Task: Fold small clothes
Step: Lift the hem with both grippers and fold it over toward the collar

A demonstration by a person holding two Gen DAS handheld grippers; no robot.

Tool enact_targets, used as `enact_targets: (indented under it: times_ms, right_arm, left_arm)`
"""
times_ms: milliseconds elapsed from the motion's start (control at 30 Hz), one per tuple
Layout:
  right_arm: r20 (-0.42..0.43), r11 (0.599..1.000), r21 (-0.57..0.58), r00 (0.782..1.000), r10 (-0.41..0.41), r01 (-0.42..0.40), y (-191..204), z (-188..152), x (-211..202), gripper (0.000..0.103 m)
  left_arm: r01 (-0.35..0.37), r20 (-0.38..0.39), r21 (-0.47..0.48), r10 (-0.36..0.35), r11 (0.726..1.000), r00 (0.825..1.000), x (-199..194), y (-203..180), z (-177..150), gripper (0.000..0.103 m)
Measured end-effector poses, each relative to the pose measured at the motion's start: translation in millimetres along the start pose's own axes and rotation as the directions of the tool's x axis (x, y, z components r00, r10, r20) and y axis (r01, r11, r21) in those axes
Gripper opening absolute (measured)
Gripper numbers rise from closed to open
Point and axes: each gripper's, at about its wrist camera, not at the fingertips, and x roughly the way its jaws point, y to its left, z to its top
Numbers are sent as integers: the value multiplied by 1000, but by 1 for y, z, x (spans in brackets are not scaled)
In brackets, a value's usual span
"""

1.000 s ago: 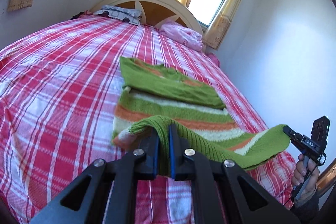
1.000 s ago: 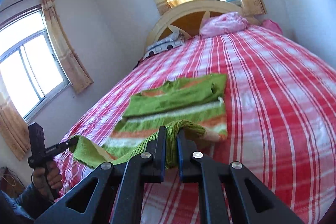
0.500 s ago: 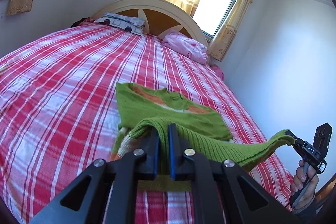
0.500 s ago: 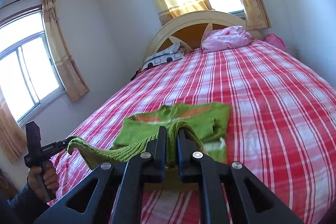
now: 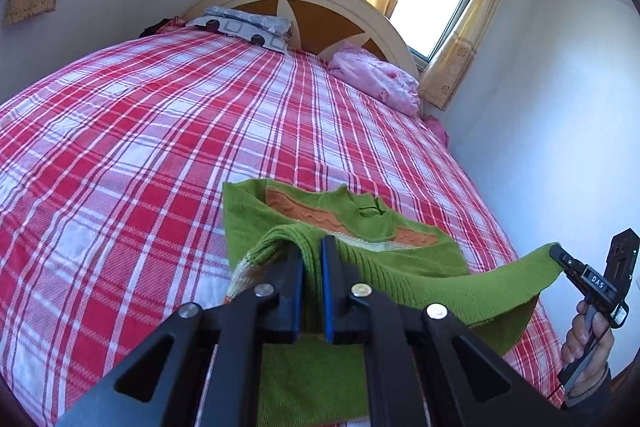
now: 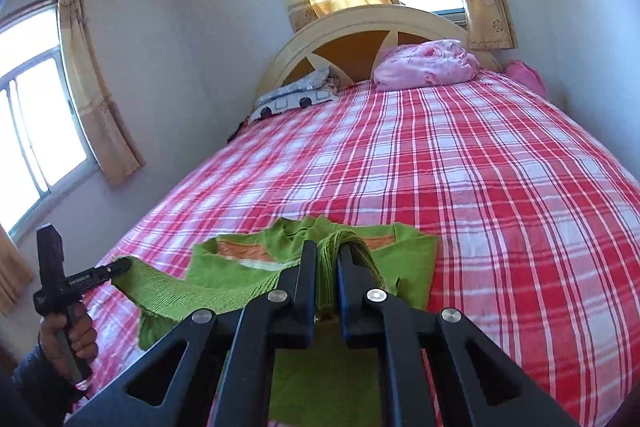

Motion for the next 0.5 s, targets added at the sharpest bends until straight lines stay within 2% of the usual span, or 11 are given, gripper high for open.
enact_targets:
  times_ms: [133, 233, 500]
  right_arm:
    - [-30, 1000, 12, 999, -18, 19, -13, 13, 31, 9]
    - [-83, 999, 35, 996, -27, 30, -28, 20, 63, 9]
    - [-204, 994, 73, 977, -65, 81, -62, 17, 149, 9]
  left_arm:
    - [-10, -1, 7, 10, 1000, 1000, 19, 1, 14, 9]
    - [-24, -15, 14, 24, 1000, 1000, 40, 2, 22, 9]
    - [-89, -82, -10, 88, 996, 993, 101, 19, 32, 9]
